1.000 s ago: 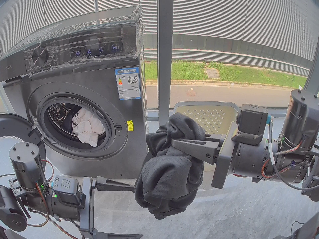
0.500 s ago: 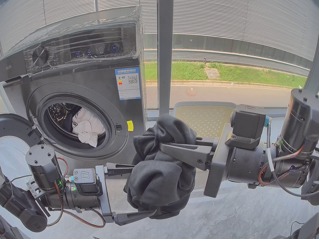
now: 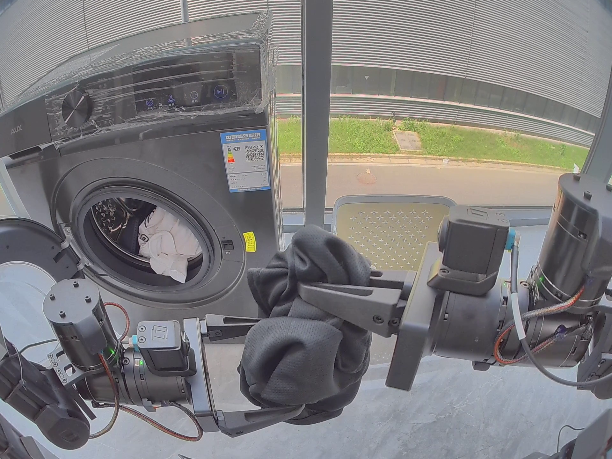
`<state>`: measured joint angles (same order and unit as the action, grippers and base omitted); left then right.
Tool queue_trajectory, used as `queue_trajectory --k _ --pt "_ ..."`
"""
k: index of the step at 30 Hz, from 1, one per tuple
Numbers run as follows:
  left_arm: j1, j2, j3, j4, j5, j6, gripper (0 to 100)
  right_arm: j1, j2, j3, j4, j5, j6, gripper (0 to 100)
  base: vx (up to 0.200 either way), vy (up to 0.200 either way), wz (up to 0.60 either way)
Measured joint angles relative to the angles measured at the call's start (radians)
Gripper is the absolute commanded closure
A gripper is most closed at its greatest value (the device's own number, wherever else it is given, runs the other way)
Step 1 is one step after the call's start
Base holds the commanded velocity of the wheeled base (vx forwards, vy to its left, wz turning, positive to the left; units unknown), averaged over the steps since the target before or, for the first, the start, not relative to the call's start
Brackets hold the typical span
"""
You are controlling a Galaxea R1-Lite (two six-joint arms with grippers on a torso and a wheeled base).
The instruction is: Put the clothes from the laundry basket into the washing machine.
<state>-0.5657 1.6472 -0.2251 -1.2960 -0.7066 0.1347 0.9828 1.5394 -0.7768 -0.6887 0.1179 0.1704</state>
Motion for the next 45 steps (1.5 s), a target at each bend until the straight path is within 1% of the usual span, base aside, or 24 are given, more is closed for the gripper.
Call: queue_trajectory --k 4,5,14,18,22,25,27,28,29,30,32,38,41,42,45 --pt "-0.01 0.002 0.001 0.0 0.0 -0.001 0 0.008 0.001 -0.003 0.0 0.0 0.0 100 0.0 0.0 0.0" --pt "-0.01 0.003 0.002 0.0 0.0 -0.001 100 0.009 0.001 -0.003 0.0 0.0 0.0 100 0.0 0.0 0.0" --pt "-0.014 0.007 -0.009 0.0 -0.001 -0.003 100 0.011 0.0 -0.003 0.0 -0.001 0.0 100 0.0 0.0 0.0" --pt "-0.016 0.002 -0.011 -0.001 -0.001 -0.004 100 -0.002 0.003 0.002 0.0 -0.039 0.0 100 0.0 0.0 0.0" --pt "-0.016 -0.011 -0.011 -0.001 -0.001 -0.004 100 -0.043 0.01 0.003 0.0 -0.064 0.002 100 0.0 0.0 0.0" --pt "-0.016 -0.027 -0.011 -0.004 0.0 -0.007 100 -0.09 0.016 0.003 0.001 -0.118 0.003 100 0.0 0.0 0.0" --pt "-0.016 -0.039 -0.01 -0.005 0.001 -0.013 100 -0.116 0.019 0.005 0.003 -0.135 0.004 100 0.0 0.0 0.0" --pt "-0.016 -0.045 -0.01 -0.006 0.001 -0.018 100 -0.128 0.02 0.007 0.003 -0.139 0.004 100 0.0 0.0 0.0" --pt "-0.016 -0.052 -0.009 -0.006 0.003 -0.026 100 -0.137 0.021 0.007 0.003 -0.139 0.004 100 0.0 0.0 0.0" --pt "-0.016 -0.059 -0.009 -0.006 0.005 -0.041 100 -0.145 0.021 0.007 0.003 -0.139 0.004 100 0.0 0.0 0.0" --pt "-0.016 -0.07 -0.011 -0.007 0.012 -0.053 100 -0.154 0.022 0.009 0.003 -0.138 0.005 100 0.0 0.0 0.0" --pt "-0.012 -0.086 -0.022 -0.008 0.021 -0.059 100 -0.143 0.023 0.013 -0.001 -0.142 0.005 100 0.0 0.0 0.0" --pt "-0.007 -0.089 -0.031 -0.007 0.026 -0.061 100 -0.135 0.017 0.035 -0.001 -0.139 0.005 100 0.0 0.0 0.0" --pt "-0.005 -0.09 -0.034 -0.007 0.027 -0.063 100 -0.132 0.016 0.044 -0.001 -0.135 0.005 0 0.0 0.0 0.0" --pt "0.001 -0.091 -0.053 -0.007 0.036 -0.076 100 -0.123 0.006 0.077 -0.001 -0.116 0.005 0 0.0 0.0 0.0"
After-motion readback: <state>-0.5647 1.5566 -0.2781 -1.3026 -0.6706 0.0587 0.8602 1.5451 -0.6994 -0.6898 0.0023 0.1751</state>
